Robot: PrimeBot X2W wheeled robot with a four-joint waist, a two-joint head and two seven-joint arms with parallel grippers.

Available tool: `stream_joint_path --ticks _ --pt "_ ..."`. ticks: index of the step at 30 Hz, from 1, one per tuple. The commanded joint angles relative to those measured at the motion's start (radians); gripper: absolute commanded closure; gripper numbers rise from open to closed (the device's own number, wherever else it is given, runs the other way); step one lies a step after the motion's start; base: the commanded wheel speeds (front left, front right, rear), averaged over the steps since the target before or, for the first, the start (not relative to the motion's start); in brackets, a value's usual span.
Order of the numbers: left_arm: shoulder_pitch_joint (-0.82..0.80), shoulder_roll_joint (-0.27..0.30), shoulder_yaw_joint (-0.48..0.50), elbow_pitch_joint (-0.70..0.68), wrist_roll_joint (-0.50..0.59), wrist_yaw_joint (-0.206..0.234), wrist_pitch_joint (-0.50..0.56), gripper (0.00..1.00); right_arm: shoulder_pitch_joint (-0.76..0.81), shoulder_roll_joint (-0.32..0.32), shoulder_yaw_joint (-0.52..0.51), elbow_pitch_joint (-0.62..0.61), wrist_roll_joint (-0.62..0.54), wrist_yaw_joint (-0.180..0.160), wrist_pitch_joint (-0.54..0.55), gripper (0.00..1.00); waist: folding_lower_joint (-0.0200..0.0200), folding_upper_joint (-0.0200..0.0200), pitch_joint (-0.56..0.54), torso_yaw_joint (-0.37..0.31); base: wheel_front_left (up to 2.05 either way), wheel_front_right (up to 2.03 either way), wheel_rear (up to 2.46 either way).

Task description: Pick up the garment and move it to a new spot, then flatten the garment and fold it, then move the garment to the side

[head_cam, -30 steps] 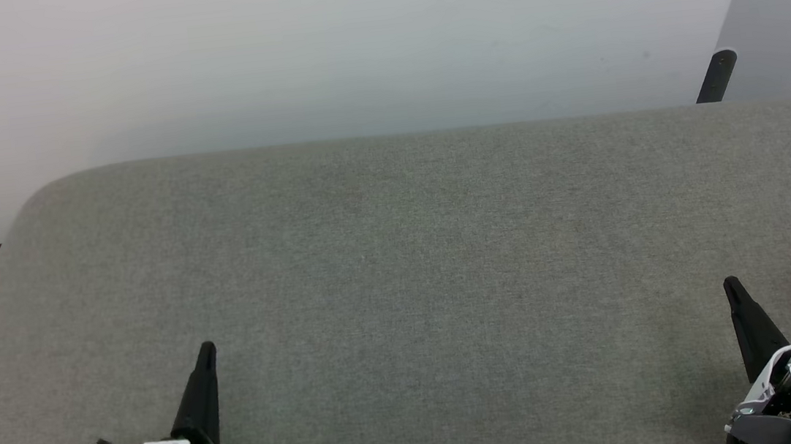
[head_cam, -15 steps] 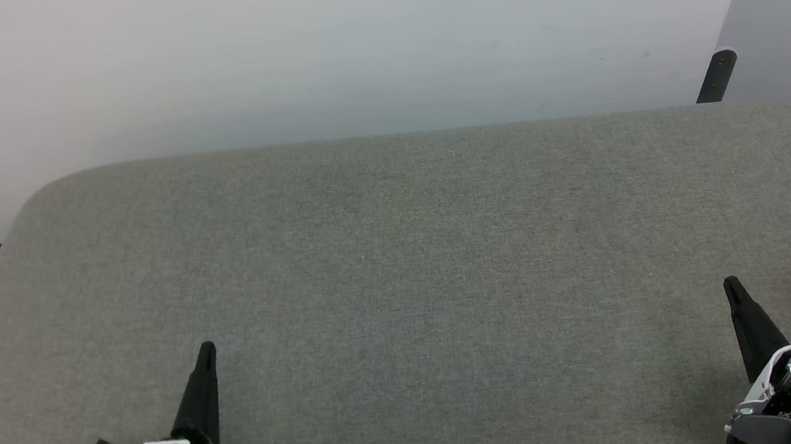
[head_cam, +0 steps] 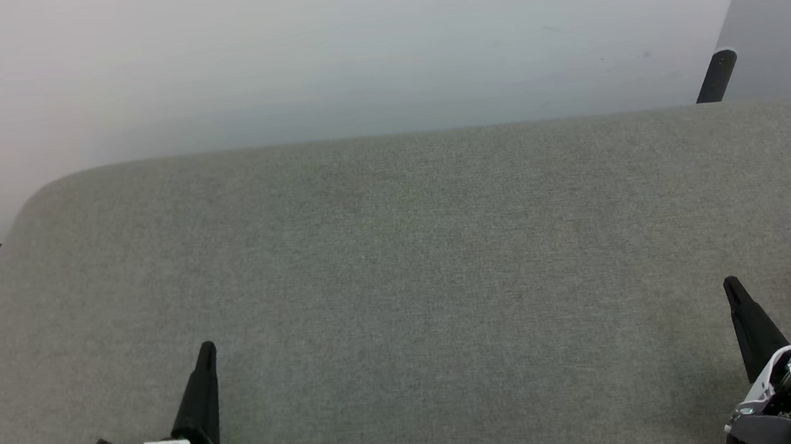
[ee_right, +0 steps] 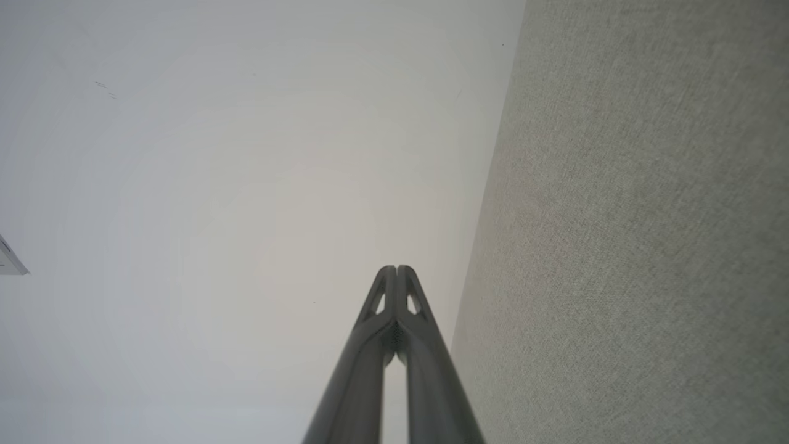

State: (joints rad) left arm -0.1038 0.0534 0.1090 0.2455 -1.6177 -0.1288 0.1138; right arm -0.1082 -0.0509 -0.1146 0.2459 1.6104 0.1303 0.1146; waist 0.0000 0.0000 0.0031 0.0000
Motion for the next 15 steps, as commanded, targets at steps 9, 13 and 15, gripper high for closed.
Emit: stream_joint_path --ticks 9,13,15 --pt "-0.011 -0.002 0.004 0.001 0.005 -0.004 0.000 1.00 -0.002 0.003 0.000 0.000 0.005 0.001 0.000 1.00 0.0000 0.0000 0.000 0.000 0.00 0.00 0.00" --pt "-0.011 -0.002 0.004 0.001 0.005 -0.004 0.000 1.00 -0.002 0.003 0.000 0.000 0.005 0.001 0.000 1.00 0.0000 0.0000 0.000 0.000 0.00 0.00 0.00" --pt "-0.011 -0.002 0.004 0.001 0.005 -0.004 0.000 1.00 -0.002 0.003 0.001 0.000 0.005 0.001 0.000 1.00 0.0000 0.0000 0.000 0.000 0.00 0.00 0.00"
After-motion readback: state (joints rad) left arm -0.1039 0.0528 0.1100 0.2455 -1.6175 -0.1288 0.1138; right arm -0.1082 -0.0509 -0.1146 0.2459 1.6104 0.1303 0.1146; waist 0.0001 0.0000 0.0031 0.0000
